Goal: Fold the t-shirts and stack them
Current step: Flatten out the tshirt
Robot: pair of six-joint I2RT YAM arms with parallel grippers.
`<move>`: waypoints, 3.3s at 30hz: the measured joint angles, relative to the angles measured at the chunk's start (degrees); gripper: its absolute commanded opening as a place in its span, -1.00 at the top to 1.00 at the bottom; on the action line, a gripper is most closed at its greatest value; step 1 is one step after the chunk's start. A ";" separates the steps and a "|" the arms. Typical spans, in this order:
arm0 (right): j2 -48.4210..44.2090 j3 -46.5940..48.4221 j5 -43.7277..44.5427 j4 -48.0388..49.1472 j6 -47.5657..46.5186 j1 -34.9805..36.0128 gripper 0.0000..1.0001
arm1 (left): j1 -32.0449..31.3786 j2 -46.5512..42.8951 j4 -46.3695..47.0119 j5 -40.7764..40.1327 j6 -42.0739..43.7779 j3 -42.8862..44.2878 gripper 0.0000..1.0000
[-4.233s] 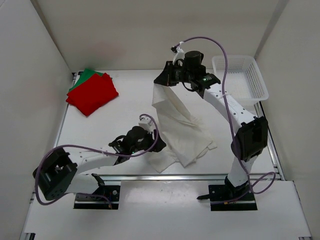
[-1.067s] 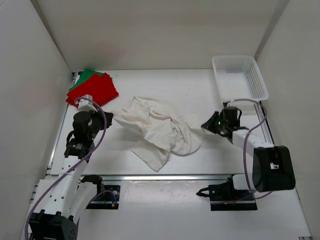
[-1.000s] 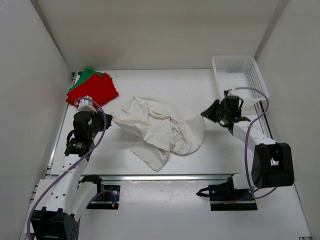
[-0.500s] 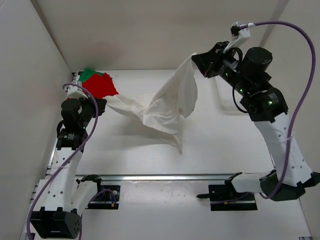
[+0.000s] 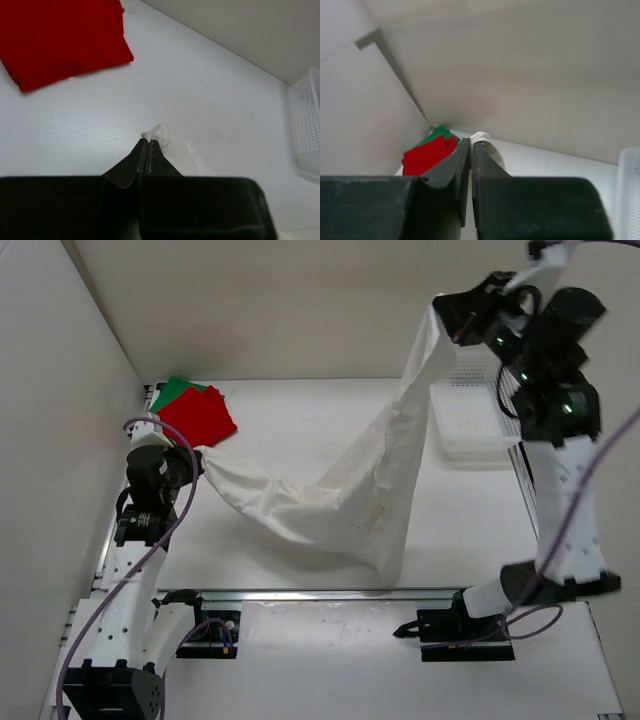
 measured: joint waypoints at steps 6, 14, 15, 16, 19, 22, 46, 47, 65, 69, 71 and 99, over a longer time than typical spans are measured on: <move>26.29 9.62 -14.60 2.99 1.03 -6.43 1.00 | 1.66 3.21 0.13 -0.31 -0.02 -2.19 1.00; 54.31 12.70 -19.10 2.16 3.89 -12.87 0.41 | 1.97 10.75 2.34 0.44 -1.01 0.13 1.00; 54.93 12.70 -18.95 1.99 4.17 -13.42 0.12 | 1.97 12.94 3.23 0.61 -1.40 1.20 1.00; 55.04 12.72 -18.58 1.40 4.22 -13.81 -0.07 | 1.84 14.56 4.11 0.68 -1.62 1.86 1.00; 53.33 15.19 -16.26 -0.50 1.49 -14.53 0.02 | 0.37 19.06 6.62 0.28 -2.60 3.06 1.00; 46.29 12.44 -12.24 -4.72 -2.95 -11.72 0.62 | -1.42 20.76 8.37 0.98 -3.89 2.54 1.00; -6.86 -81.83 24.46 7.69 5.62 36.48 -0.14 | -10.69 15.91 14.10 1.53 -7.17 -8.68 1.00; -5.99 -81.83 24.92 8.00 5.64 36.46 -0.11 | -10.78 15.69 14.16 1.51 -7.21 -9.05 1.00; -36.63 -80.91 8.31 9.44 7.56 15.21 0.98 | -6.21 14.97 10.88 2.23 -6.03 -3.69 1.00; -45.70 -87.17 -8.92 12.15 7.93 -9.94 1.00 | -3.28 15.52 9.49 2.51 -5.38 0.26 1.00; -42.99 -92.59 -12.66 11.63 7.74 -14.38 0.98 | -3.63 15.91 9.40 2.49 -4.92 1.66 1.00; -0.17 -80.28 -6.51 34.77 17.35 -14.34 0.24 | -0.48 15.76 13.05 1.57 -7.74 -9.49 0.72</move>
